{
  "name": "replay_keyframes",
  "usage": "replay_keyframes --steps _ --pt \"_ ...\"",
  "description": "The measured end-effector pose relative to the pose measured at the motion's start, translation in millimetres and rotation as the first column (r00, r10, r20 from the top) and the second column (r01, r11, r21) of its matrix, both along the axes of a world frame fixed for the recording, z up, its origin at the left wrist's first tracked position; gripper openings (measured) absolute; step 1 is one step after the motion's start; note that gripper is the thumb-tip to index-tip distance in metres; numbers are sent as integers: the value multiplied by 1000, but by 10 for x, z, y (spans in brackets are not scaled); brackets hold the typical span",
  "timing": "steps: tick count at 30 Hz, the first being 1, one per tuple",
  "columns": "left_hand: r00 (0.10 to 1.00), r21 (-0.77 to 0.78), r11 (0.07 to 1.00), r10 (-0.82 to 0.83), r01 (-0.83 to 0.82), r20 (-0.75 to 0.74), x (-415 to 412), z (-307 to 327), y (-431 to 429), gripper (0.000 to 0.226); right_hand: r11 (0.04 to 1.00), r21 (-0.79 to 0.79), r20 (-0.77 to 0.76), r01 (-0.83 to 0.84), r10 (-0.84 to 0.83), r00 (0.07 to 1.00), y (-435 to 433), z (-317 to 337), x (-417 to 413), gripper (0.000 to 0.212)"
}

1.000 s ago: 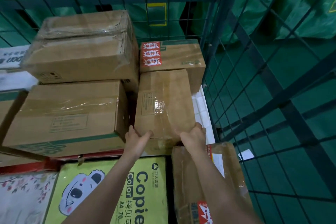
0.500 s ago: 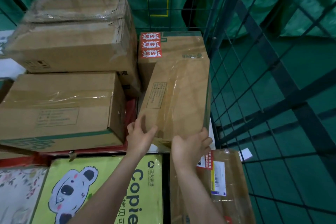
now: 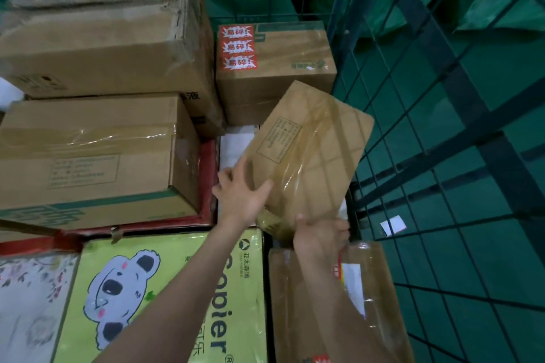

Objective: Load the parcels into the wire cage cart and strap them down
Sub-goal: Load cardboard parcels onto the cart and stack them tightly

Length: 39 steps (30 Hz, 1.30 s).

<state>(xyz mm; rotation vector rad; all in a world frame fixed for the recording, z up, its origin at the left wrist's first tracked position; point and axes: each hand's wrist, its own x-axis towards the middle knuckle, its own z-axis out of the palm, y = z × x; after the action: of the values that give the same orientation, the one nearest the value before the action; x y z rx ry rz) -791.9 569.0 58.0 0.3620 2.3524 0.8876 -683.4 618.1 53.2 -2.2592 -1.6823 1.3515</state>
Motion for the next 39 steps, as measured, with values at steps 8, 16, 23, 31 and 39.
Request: replay_keyframes --steps 8,16,23,31,39 --pt "995 188 978 -91 94 -28 -668 13 54 77 936 -47 -43 -349 347 937 -88 -19 -194 33" --pt "891 140 969 126 -205 436 -311 -259 94 100 924 -144 -138 -355 336 932 102 -64 -422 30" --pt "972 241 968 9 -67 235 -805 -400 290 95 856 -206 -296 -474 407 864 233 -144 -716 23" --pt "985 270 960 25 -71 170 -973 -521 329 73 904 -283 -350 -320 213 912 640 -380 -683 41" --pt "995 377 926 -54 16 89 -1243 13 635 87 904 -52 -394 -424 371 841 493 -408 -1112 43"
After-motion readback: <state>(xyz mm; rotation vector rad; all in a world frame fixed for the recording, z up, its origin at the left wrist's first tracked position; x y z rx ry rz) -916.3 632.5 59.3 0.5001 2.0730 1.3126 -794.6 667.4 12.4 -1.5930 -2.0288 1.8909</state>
